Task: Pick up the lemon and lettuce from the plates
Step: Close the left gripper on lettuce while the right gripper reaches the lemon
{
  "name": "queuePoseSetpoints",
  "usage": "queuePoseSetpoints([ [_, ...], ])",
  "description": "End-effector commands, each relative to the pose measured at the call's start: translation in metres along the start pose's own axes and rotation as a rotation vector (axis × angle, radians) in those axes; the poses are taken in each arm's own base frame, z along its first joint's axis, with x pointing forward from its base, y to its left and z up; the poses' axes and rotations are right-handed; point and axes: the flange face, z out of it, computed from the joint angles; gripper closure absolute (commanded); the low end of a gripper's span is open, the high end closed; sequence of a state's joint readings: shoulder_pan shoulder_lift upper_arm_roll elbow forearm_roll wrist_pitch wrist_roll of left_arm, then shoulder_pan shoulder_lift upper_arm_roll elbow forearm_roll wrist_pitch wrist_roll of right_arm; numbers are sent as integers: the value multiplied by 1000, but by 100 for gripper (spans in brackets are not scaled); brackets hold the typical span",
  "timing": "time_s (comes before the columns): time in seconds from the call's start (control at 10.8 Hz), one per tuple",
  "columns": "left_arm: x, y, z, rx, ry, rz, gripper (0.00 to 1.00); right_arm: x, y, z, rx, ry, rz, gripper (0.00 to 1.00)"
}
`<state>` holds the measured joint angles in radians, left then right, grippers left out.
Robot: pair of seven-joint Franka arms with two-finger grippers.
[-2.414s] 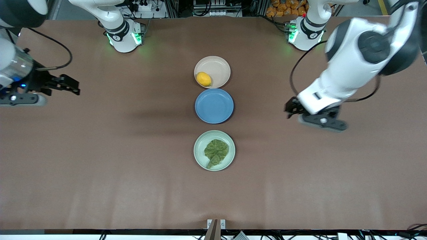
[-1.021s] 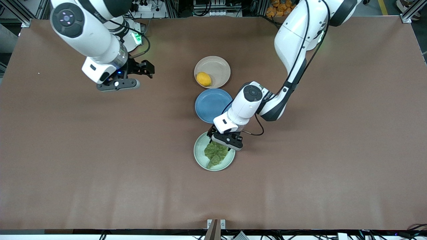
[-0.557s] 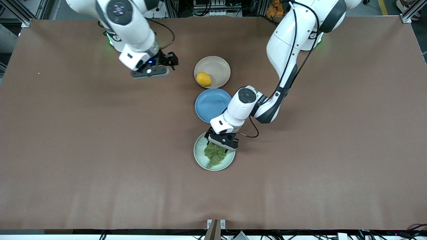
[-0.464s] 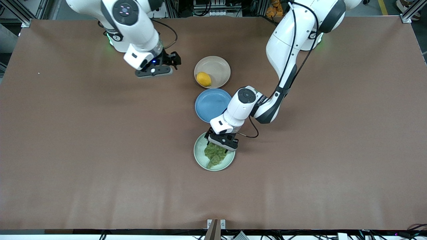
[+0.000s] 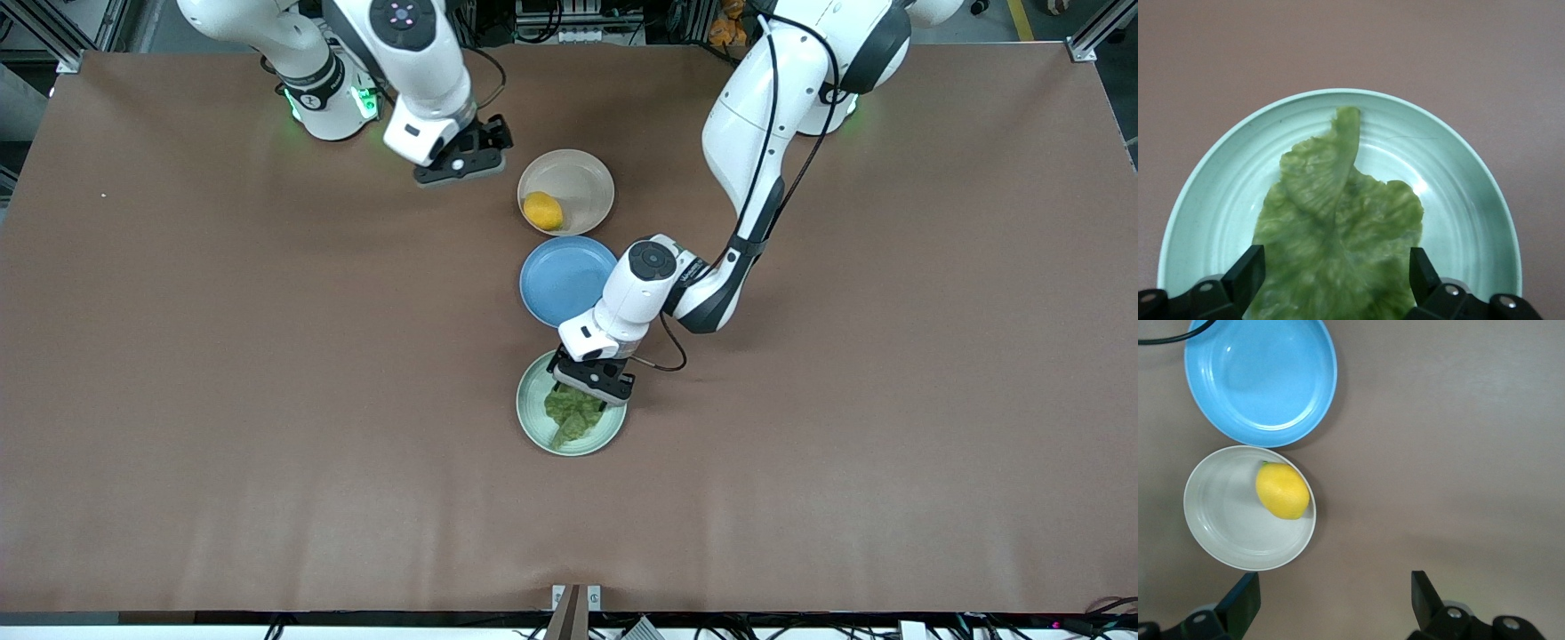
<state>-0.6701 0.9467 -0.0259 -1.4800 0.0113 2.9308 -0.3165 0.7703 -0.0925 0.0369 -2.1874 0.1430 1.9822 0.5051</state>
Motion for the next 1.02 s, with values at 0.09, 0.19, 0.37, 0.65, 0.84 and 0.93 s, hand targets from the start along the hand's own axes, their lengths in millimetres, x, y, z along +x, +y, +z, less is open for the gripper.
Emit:
queuePoseSetpoints([
  [0.09, -2, 4, 8, 7, 12, 10, 44, 1, -34, 50, 20, 40, -39, 0],
  [0.19, -3, 4, 9, 11, 9, 24, 73, 4, -38, 59, 18, 41, -43, 0],
  [0.37, -6, 1, 13, 36, 10, 85, 100, 5, -50, 84, 8, 44, -64, 0],
  [0.65, 8, -7, -1, 51, 25, 81, 100, 11, -59, 112, 8, 59, -69, 0],
  [0.84, 25, -13, -19, 61, 26, 70, 100, 5, -77, 136, 4, 68, -59, 0],
  [0.93, 36, -20, -33, 76, 13, 59, 100, 5, -80, 148, -1, 67, -63, 0],
])
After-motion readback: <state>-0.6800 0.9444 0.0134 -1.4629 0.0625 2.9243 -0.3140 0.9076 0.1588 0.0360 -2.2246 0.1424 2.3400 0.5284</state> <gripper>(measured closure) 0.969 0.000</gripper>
